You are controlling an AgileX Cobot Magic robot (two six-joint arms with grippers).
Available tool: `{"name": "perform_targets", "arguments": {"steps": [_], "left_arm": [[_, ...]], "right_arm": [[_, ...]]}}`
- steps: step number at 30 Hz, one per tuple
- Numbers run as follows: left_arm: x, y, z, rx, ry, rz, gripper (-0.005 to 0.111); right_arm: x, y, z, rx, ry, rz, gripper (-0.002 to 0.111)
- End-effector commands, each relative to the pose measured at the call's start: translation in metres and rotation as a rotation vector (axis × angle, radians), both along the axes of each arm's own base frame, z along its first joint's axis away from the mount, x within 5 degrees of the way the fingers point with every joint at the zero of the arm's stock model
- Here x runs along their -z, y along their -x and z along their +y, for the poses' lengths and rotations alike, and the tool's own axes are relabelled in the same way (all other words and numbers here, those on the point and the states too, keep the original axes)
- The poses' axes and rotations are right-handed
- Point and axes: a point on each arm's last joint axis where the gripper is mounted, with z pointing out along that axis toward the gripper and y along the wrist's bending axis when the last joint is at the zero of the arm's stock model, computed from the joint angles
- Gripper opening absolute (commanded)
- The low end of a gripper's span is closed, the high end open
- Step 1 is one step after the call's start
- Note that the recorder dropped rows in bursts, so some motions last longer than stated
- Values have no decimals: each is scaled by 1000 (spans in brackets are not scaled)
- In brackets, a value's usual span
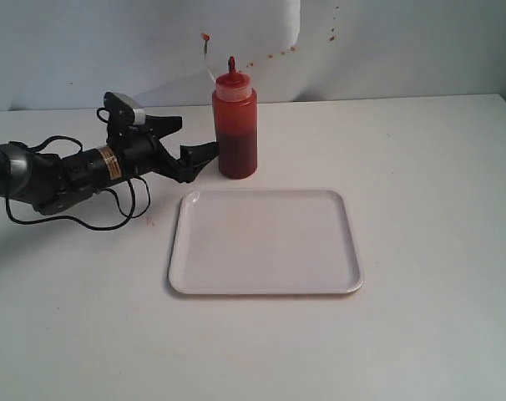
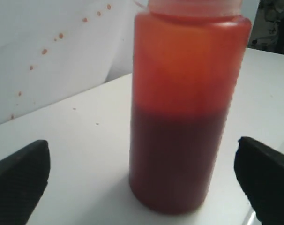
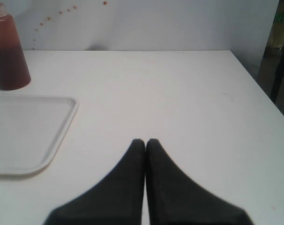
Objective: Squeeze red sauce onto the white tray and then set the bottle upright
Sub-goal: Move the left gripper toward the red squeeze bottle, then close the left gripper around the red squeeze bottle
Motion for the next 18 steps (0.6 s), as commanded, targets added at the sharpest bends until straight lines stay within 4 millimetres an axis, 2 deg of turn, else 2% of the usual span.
{"name": "perform_targets", "arguments": {"steps": [1,8,12,18], "left_arm": [[16,2,-14,84,-44,4,104],[29,-12,-33,85,-45,31,104],[28,-17,-46,95,-65,14,104],[33,-29,-50,43,-137,39,104]], "right_arm": [[1,0,0,5,-5,-2,0],[1,0,0,5,-5,-2,0],[1,0,0,5,-5,-2,0],[1,0,0,5,-5,-2,0]]}}
